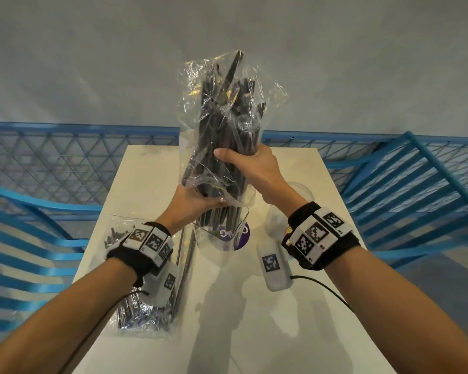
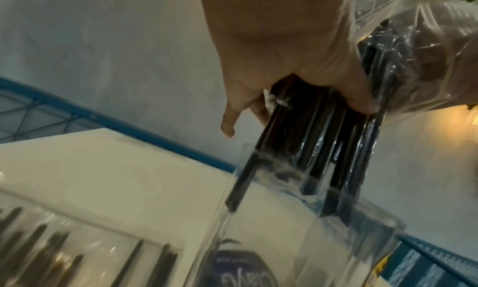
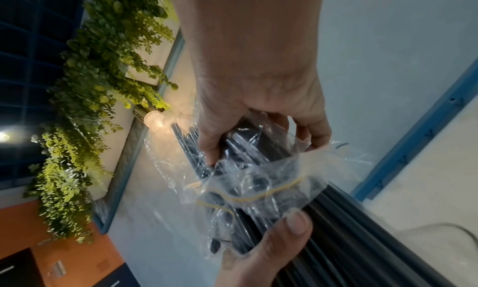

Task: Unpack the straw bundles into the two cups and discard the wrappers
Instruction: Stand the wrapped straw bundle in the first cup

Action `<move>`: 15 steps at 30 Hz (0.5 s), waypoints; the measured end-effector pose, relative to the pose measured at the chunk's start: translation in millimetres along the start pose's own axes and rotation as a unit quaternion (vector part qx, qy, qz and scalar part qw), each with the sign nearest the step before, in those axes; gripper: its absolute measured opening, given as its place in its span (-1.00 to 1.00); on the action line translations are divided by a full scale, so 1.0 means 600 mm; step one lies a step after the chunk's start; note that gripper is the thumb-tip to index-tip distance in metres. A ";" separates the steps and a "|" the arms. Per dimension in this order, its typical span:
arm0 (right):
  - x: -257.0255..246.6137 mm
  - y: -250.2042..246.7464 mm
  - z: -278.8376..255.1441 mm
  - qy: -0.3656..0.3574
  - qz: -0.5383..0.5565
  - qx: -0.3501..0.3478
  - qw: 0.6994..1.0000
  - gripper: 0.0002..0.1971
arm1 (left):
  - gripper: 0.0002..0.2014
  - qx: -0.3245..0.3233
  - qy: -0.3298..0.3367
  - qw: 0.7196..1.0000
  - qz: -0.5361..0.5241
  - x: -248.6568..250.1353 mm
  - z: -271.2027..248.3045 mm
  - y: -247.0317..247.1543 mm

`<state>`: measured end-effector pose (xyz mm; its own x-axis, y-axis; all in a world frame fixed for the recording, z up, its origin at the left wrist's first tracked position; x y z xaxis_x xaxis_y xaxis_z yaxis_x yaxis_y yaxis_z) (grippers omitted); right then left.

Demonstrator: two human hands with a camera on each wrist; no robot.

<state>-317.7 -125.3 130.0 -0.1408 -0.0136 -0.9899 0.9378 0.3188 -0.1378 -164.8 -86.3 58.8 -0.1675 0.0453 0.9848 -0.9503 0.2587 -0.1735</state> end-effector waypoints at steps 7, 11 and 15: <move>0.070 0.003 -0.012 0.006 -0.003 -0.031 0.999 -0.37 | -0.59 0.055 -0.003 0.998 -0.030 -0.051 -0.010 0.030; 0.051 -0.012 0.008 -0.004 -0.057 -0.082 0.995 -0.43 | -0.59 0.108 -0.001 0.993 -0.046 -0.047 0.006 0.060; 0.043 -0.049 0.016 0.010 -0.035 -0.097 0.995 -0.45 | -0.42 -0.024 -0.046 0.998 -0.029 -0.015 0.014 0.043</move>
<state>-345.6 -144.2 108.4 -0.2119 -0.0230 -0.9770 0.8471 0.4942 -0.1953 -190.0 -88.2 45.6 -0.1373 -0.0602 0.9887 -0.9459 0.3042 -0.1128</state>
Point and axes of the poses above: each hand's wrist, its own z-axis towards the middle knuckle, its own y-axis out of the palm, x = y × z, the point moved 2 cm from there along z, towards the middle knuckle, and after that the axes turned 12 degrees about -x, right-handed, at the moved point
